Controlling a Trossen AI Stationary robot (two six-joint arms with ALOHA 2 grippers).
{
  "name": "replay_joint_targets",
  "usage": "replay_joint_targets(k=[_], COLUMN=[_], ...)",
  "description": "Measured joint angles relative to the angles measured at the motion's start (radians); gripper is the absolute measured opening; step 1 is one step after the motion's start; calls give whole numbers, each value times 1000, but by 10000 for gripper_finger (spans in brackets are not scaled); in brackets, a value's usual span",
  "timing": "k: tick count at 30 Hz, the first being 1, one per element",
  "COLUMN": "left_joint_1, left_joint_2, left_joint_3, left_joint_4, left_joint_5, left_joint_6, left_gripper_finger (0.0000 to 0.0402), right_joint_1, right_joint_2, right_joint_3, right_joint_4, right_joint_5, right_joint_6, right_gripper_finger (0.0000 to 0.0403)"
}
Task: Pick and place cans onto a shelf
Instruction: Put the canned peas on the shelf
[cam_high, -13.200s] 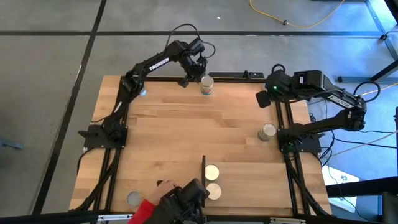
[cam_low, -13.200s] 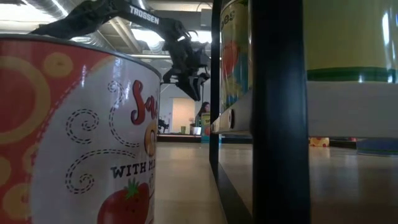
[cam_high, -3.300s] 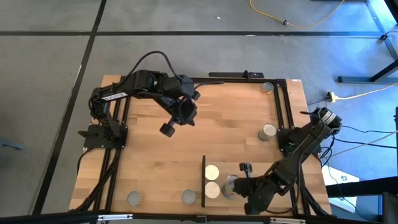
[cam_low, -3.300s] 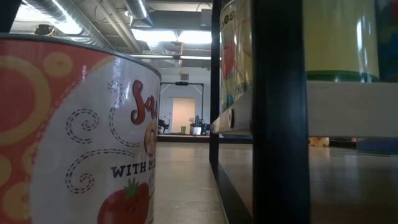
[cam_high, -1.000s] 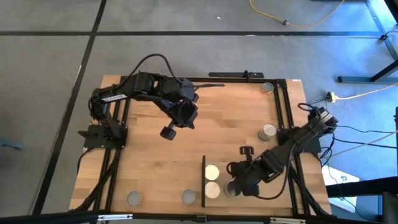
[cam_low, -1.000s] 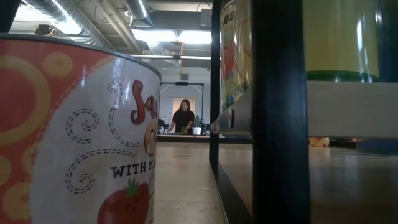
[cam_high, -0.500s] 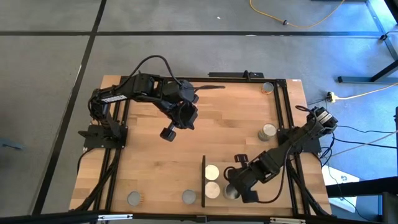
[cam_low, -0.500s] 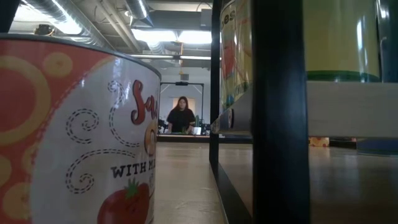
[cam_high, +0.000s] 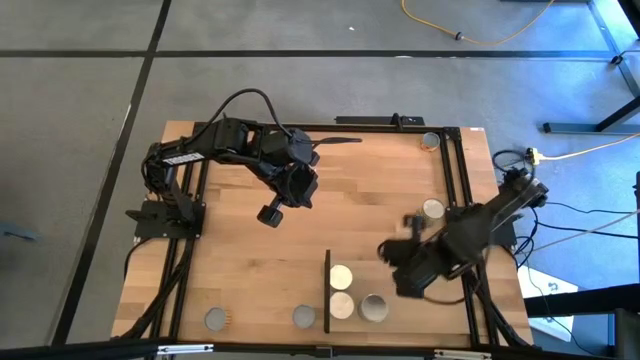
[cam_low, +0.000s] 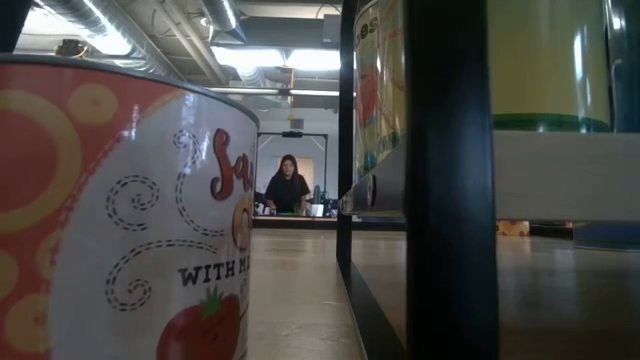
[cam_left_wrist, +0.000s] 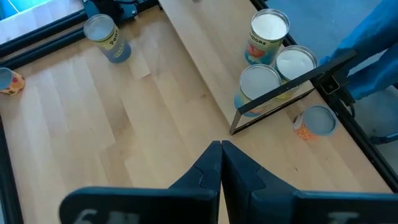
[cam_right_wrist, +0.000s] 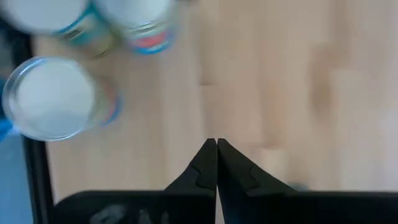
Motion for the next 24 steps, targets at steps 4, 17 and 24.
replay_joint_targets(k=[4, 17, 24], left_joint_1=[0, 0, 1], left_joint_2=[0, 0, 0], left_joint_3=[0, 0, 0], left_joint_4=[0, 1, 2], left_joint_5=[0, 0, -1], left_joint_6=[5, 8, 2], left_gripper_finger=[1, 1, 1], right_joint_1=[0, -58, -118], right_joint_2=[-48, -325, -535], right_joint_3=[108, -115, -372], right_joint_4=[-103, -102, -104], right_joint_5=[58, 88, 76], right_joint_6=[152, 496, 610], right_gripper_finger=[2, 2, 2])
